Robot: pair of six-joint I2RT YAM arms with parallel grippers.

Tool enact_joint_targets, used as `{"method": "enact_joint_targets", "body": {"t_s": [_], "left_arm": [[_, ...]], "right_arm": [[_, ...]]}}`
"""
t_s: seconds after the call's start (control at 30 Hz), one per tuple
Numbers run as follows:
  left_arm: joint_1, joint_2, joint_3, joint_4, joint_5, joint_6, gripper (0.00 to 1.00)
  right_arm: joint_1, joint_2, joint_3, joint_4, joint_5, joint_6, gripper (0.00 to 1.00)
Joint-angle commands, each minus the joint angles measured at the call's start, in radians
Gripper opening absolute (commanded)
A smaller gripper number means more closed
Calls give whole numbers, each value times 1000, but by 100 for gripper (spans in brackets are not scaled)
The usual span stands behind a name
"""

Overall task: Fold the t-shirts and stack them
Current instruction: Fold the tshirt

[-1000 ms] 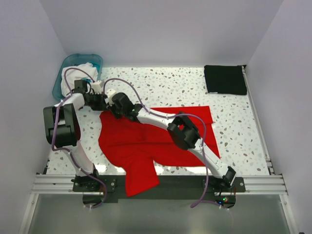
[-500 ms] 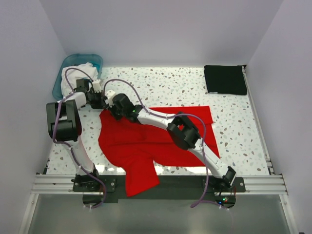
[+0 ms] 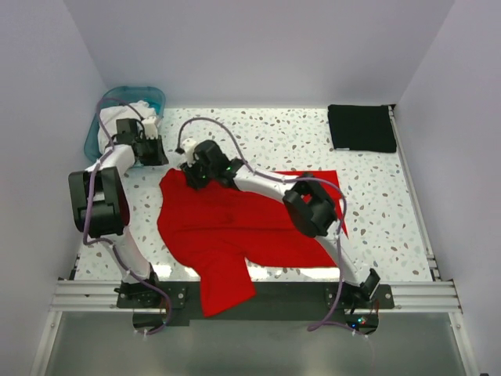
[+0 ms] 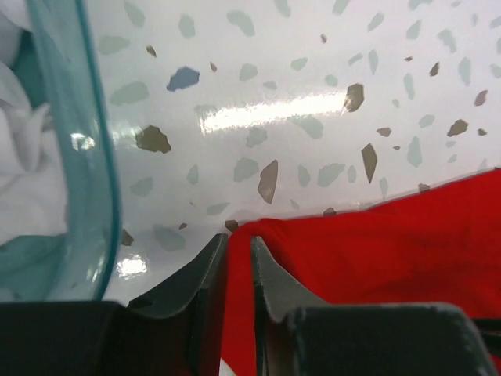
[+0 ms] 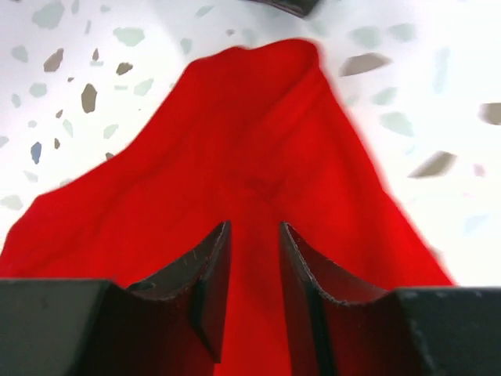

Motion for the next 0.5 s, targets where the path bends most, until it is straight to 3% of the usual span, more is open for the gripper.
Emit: {"method": "enact_joint_targets", "body": {"t_s": [0.0,0.2,0.47], "left_arm": [[3,-151,36,25,-14,52,23],[-84,-187,21,-36,81,168,22],[-148,-83,42,-129,-9,141,18]], "right_arm": [[-79,-243,-57,-30,-57,-41,35],[-223,-375,-162,-291,-40,-171,35],[-435,-510,-344,-460,46,-326,30]]}}
